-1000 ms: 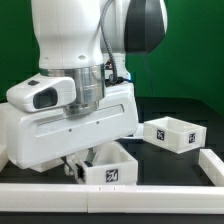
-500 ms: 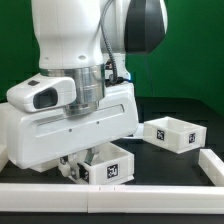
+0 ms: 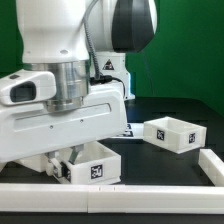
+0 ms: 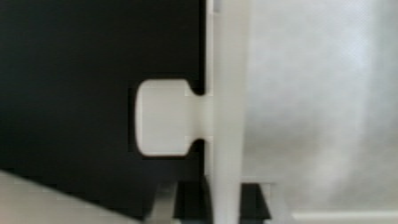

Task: Assemble drawer

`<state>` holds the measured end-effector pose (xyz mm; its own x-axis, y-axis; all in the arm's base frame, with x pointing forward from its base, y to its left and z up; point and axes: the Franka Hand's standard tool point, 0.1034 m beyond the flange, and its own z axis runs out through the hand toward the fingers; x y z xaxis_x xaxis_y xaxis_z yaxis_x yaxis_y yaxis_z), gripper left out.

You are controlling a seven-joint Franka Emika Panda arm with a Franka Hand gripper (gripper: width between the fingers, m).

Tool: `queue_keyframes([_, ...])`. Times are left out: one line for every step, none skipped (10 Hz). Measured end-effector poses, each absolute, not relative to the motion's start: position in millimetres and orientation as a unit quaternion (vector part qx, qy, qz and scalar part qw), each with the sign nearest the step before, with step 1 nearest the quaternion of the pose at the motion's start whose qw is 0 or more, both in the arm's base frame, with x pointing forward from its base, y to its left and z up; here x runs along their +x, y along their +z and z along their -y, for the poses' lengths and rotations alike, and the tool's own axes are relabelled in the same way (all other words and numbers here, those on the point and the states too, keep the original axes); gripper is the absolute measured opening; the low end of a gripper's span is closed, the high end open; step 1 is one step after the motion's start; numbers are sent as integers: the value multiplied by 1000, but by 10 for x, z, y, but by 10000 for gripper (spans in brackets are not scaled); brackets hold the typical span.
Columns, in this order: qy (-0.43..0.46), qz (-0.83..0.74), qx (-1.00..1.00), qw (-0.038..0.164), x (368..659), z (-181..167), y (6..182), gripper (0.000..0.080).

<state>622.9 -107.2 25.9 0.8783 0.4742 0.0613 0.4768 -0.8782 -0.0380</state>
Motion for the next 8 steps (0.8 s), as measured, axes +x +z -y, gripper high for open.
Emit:
queue_keyframes([-27, 244, -969, 24, 6223, 1120, 252, 36])
queue_keyframes([-31, 245, -969, 21, 6226, 1150, 245, 36])
queue_keyframes([-31, 250, -968, 21, 6226, 1174, 231, 36])
queue_keyframes([-29, 256, -966, 21, 6213, 1193, 213, 36])
queue_keyframes([-29, 257, -966, 21, 6215, 1184, 213, 36])
queue_keyframes([-29, 257, -966, 21, 6215, 1182, 213, 152])
queue_keyframes([-29, 257, -966, 21, 6214, 1182, 212, 330])
queue_keyframes([-29, 257, -966, 21, 6214, 1181, 213, 330])
